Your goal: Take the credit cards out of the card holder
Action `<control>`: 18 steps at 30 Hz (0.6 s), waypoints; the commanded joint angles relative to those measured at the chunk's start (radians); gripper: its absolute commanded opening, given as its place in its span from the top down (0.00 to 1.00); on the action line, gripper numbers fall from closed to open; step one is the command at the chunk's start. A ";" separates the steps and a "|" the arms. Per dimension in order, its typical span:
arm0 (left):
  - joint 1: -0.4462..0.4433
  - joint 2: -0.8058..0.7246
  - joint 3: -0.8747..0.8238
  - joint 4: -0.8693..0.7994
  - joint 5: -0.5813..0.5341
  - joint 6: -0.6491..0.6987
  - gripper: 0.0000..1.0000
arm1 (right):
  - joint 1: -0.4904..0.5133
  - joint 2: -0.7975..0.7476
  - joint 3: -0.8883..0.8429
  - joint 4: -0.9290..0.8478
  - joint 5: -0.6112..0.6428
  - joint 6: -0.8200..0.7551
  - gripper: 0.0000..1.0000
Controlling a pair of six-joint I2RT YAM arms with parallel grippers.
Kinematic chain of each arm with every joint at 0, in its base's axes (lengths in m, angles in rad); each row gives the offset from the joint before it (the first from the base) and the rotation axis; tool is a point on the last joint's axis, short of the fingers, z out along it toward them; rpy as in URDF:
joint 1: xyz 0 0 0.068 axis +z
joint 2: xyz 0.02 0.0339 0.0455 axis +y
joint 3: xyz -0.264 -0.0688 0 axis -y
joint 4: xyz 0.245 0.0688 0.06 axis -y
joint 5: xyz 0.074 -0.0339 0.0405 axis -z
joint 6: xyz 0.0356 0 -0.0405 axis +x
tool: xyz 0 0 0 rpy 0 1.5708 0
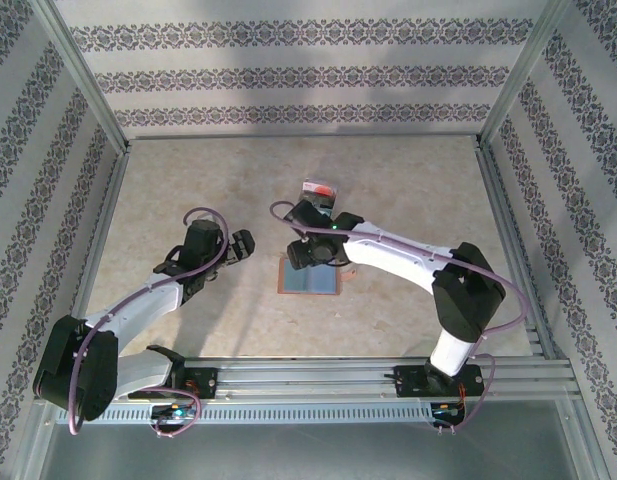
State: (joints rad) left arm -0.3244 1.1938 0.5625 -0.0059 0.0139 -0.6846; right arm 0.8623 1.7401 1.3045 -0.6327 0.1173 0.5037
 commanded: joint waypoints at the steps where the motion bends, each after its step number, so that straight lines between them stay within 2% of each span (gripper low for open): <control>1: 0.020 -0.029 -0.022 0.032 -0.018 -0.014 0.01 | 0.063 0.061 0.013 -0.032 0.044 0.158 0.36; 6: 0.031 -0.057 -0.045 0.038 -0.043 0.000 0.01 | 0.110 0.159 0.070 -0.038 0.028 0.191 0.35; 18: 0.057 -0.076 -0.093 0.071 -0.033 -0.022 0.01 | 0.101 0.255 0.131 -0.071 0.072 0.180 0.37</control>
State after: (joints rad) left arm -0.2855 1.1320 0.4831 0.0174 -0.0124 -0.6903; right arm 0.9722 1.9629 1.4132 -0.6666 0.1513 0.6754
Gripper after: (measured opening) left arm 0.993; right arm 0.634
